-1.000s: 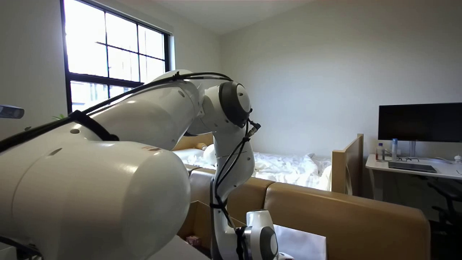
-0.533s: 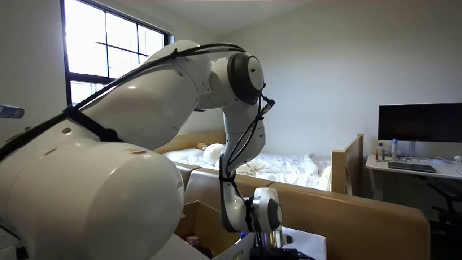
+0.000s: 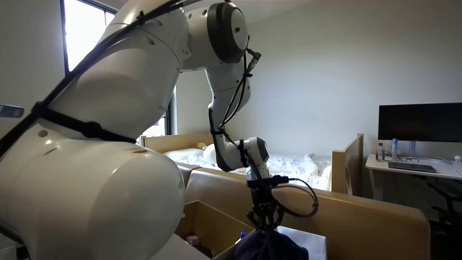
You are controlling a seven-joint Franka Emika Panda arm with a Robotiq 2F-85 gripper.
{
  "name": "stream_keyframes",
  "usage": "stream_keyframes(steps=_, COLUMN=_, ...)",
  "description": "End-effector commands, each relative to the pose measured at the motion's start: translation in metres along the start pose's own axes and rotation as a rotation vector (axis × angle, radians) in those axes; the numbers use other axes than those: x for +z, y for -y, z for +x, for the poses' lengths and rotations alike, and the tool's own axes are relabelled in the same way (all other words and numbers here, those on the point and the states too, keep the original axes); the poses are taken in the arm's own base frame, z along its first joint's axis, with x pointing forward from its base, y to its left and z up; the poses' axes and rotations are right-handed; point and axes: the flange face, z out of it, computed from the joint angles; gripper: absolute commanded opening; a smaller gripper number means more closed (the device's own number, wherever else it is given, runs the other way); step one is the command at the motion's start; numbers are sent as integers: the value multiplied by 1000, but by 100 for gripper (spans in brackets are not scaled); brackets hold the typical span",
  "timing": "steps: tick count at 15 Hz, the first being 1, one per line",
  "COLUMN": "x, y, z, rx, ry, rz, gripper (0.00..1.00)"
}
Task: Put the black hoodie inside the box
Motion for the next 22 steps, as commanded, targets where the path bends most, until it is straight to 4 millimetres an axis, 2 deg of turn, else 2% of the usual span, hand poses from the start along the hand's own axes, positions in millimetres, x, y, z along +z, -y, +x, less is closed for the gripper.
stream_keyframes(steps=1, x=-94, y=-14, z=-23, rx=-35, ry=20, rz=-191, gripper=8)
stream_keyframes(steps=4, x=-165, y=-24, z=-47, rx=29, ry=-98, rz=-249, gripper=8)
stream_keyframes(steps=5, x=-181, y=-27, z=-60, rx=50, ry=-127, rz=-244, gripper=8)
stream_keyframes(steps=6, x=-175, y=-25, z=-64, rx=42, ry=-111, rz=-234, gripper=8)
stream_keyframes(steps=7, x=-163, y=-25, z=-37, rx=34, ry=-118, rz=-232, gripper=15)
stream_keyframes(steps=9, x=-175, y=-27, z=-52, rx=51, ry=-125, rz=-236, gripper=15)
stream_keyframes(steps=11, x=-172, y=-26, z=-53, rx=49, ry=-120, rz=-233, gripper=15)
stream_keyframes(steps=12, x=-175, y=-19, z=-50, rx=41, ry=-141, rz=-255, gripper=8)
stream_keyframes(steps=14, x=-203, y=-30, z=-38, rx=40, ry=-221, rz=-364, gripper=8)
stream_keyframes(steps=17, x=-258, y=-58, z=-35, rx=50, ry=-323, rz=-488, gripper=8)
stream_keyframes(steps=18, x=-286, y=-64, z=-40, rx=74, ry=-375, rz=-509, gripper=8)
stream_keyframes(steps=22, x=-377, y=-80, z=-66, rx=160, ry=-468, rz=-674, gripper=8)
